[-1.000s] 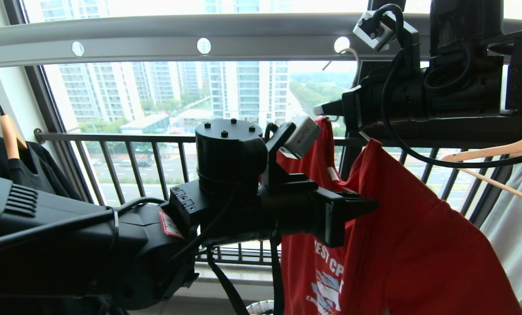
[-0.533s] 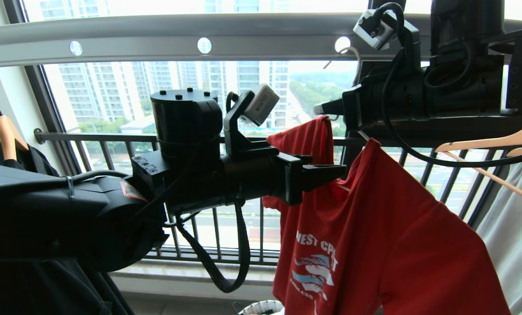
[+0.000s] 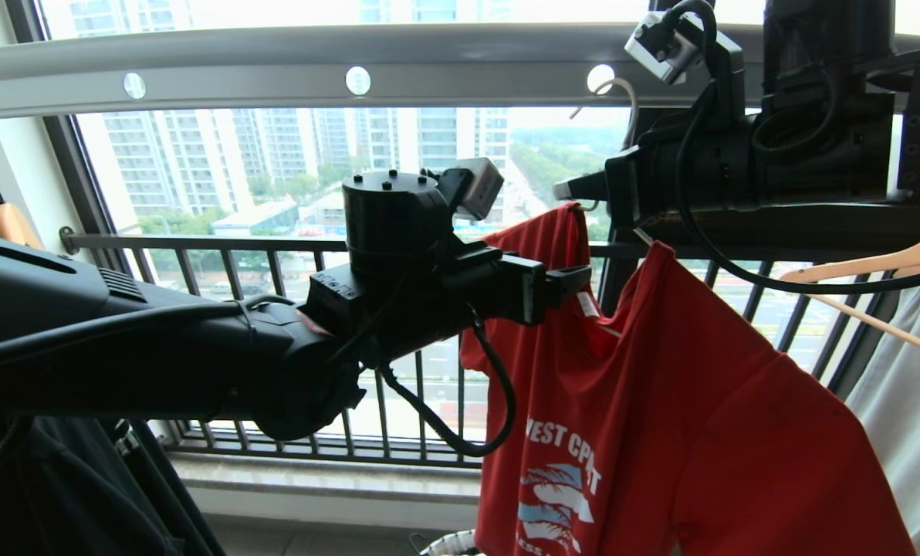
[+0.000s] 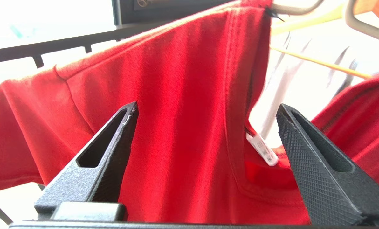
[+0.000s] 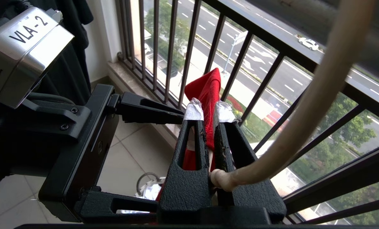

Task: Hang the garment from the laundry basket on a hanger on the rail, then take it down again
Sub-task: Take the clothes off the clothes rack

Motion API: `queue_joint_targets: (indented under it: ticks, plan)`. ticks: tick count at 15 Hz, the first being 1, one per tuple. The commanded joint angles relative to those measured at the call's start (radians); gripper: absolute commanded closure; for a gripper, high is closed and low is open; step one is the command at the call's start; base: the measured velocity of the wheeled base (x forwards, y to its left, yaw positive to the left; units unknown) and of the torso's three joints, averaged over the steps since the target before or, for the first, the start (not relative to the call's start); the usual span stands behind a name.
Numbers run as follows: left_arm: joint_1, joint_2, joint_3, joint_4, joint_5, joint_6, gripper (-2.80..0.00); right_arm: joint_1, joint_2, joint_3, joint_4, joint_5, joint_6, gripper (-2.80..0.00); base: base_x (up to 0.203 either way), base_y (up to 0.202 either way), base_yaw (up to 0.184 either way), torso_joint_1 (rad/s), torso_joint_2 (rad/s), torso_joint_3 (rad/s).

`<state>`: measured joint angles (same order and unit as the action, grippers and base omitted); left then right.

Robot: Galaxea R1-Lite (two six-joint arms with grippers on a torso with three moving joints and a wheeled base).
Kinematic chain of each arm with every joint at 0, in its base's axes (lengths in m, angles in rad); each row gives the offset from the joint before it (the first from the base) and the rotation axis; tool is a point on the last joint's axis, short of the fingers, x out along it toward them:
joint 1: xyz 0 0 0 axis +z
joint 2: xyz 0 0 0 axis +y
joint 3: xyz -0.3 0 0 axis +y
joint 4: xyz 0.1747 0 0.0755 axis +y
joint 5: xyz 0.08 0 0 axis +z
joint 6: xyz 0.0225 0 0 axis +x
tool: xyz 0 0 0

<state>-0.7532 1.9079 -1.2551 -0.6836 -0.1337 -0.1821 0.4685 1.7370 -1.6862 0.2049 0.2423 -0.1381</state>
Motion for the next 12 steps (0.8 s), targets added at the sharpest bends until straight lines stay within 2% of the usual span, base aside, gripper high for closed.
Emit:
queue_joint_targets:
  ticks: [1,4,12]
  plan:
    - [-0.003,0.060,-0.017,-0.023,0.010,-0.002,0.00,0.001,-0.007,0.000,0.002,0.002,-0.002,0.00,0.000,0.000,0.000,0.000,0.00,0.000]
    - [-0.005,0.065,-0.026,-0.068,0.045,-0.002,0.00,-0.001,-0.010,0.000,0.002,0.002,-0.002,0.00,0.000,0.000,0.000,0.000,0.00,0.000]
    - [-0.015,0.005,0.018,-0.074,0.038,-0.009,0.00,-0.002,-0.008,-0.001,0.002,-0.001,-0.002,0.00,0.000,0.000,0.000,0.000,0.00,0.000]
